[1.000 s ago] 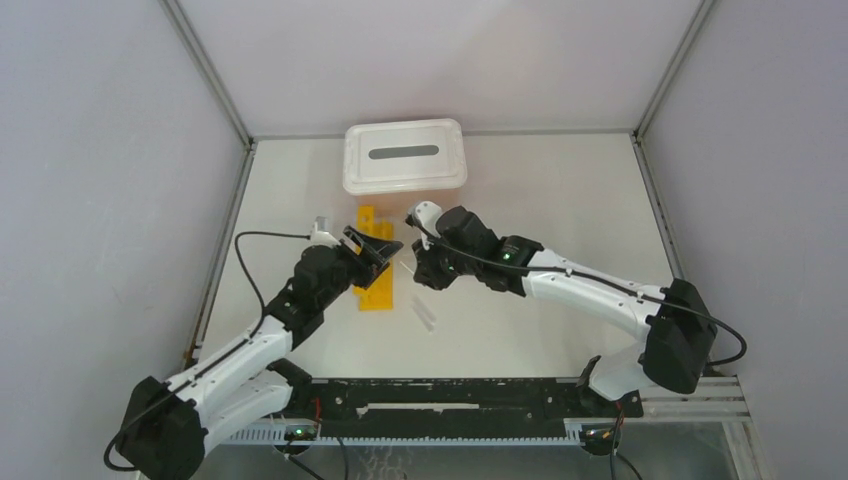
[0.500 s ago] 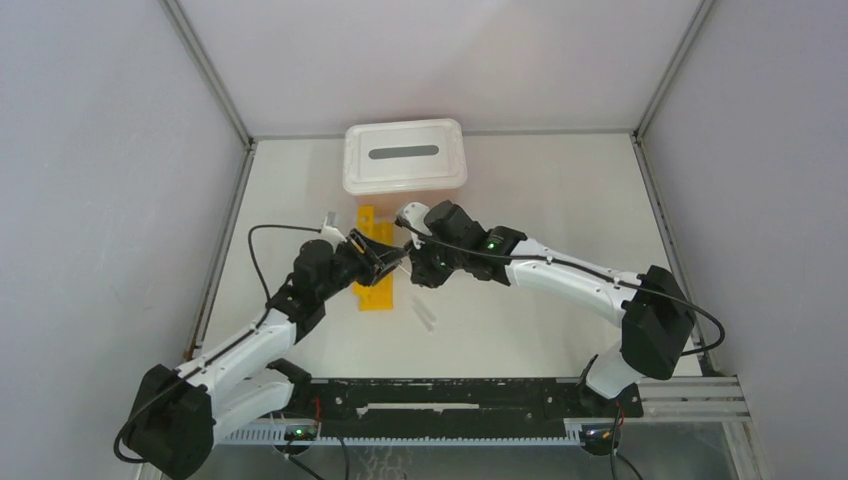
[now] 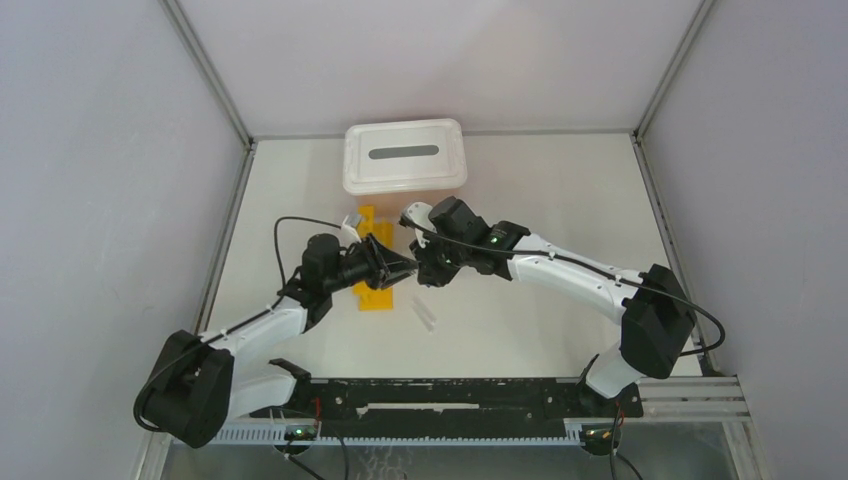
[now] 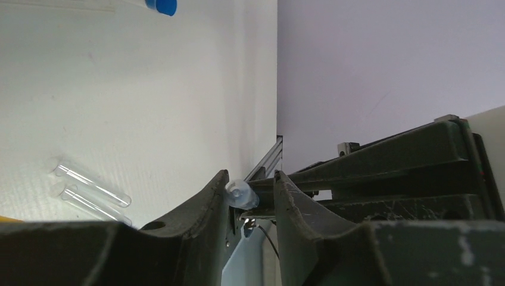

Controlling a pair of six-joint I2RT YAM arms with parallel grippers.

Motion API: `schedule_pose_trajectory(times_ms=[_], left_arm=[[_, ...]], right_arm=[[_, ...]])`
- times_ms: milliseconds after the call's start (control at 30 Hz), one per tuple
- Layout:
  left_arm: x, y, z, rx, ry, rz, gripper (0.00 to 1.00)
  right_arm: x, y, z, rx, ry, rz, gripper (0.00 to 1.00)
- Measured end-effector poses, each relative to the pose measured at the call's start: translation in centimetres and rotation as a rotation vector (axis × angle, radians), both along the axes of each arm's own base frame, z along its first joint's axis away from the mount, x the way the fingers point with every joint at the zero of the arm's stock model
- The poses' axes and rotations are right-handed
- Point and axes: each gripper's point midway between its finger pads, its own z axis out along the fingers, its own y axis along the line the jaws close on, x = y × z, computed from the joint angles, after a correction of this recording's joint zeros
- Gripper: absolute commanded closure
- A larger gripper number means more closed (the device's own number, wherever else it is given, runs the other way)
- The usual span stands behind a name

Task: Organize the chemistry lab equipment
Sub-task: Pick up the test tube at the center of the board.

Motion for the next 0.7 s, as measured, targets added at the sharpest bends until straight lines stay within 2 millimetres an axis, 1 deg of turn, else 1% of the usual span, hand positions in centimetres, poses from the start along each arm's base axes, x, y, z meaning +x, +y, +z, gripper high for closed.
schedule_pose_trajectory(times_ms=[267,433,700], left_arm=[[0.1,0.5,0.3,-0.01,-0.016,-0.02,0.65],[0.1,1.1,0.0,-0.009,-0.013,-0.014,0.69],[0.0,1.2,0.0,-0.004,-0.023,-0.022,0.72]], right_arm=[[-0.2,-0.2,-0.2,-0.012,0.01,0.005,0.82],[-0.5,-0.3,-0.4,-0.023,0.019,0.007,0.82],[-0.7,-0.4,-0.5,-0.031,0.01,0.028,0.82]])
